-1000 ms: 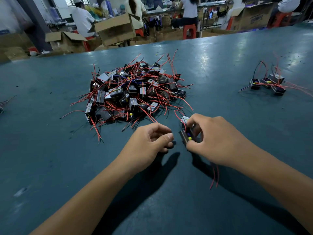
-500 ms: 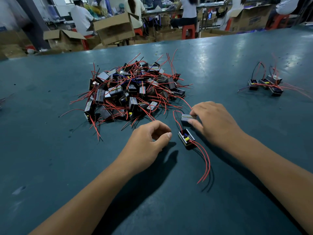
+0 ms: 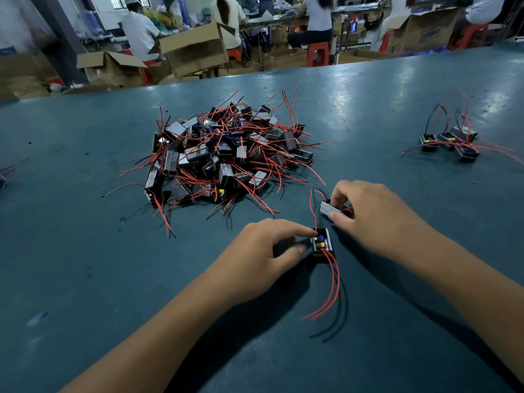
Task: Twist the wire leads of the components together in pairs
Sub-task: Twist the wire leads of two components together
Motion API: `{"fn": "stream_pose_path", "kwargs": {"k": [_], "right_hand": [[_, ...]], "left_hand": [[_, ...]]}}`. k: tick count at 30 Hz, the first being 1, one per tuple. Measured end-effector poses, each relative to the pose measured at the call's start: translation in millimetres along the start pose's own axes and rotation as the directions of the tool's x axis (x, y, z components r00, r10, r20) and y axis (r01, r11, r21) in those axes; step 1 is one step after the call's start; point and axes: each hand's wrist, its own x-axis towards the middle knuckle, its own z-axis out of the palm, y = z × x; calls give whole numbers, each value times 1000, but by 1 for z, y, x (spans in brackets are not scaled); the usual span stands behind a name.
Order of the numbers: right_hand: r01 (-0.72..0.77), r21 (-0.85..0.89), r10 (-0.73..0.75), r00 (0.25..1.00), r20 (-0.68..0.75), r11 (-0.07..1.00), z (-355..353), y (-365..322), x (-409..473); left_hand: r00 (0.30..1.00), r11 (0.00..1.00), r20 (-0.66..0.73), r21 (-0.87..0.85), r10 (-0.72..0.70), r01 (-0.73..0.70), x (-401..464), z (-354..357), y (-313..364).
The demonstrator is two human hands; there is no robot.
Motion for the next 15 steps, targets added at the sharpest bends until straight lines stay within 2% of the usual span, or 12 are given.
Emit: {"fn": "stream_pose_path", "kwargs": {"k": [2, 4, 7, 10, 15], "right_hand": [[6, 18, -6, 1000, 13, 1000, -3, -3, -1], [1, 58, -3, 999, 36, 998, -8, -8, -4], [-7, 31, 2, 988, 156, 1000, -14, -18, -13], [-18, -45, 27, 976, 216, 999, -18, -25, -17], [-28, -53, 37, 982, 186, 998, -18, -29, -19]], "left_hand": [[996, 993, 33, 82, 82, -85, 1, 4, 1], [993, 981, 54, 159, 104, -111, 2, 7, -1], [992, 965, 69, 235, 105, -118, 2, 10, -3], [993, 982, 63, 156, 101, -109, 1, 9, -2], [998, 1000, -52, -14, -18, 17, 1, 3, 2]]}}
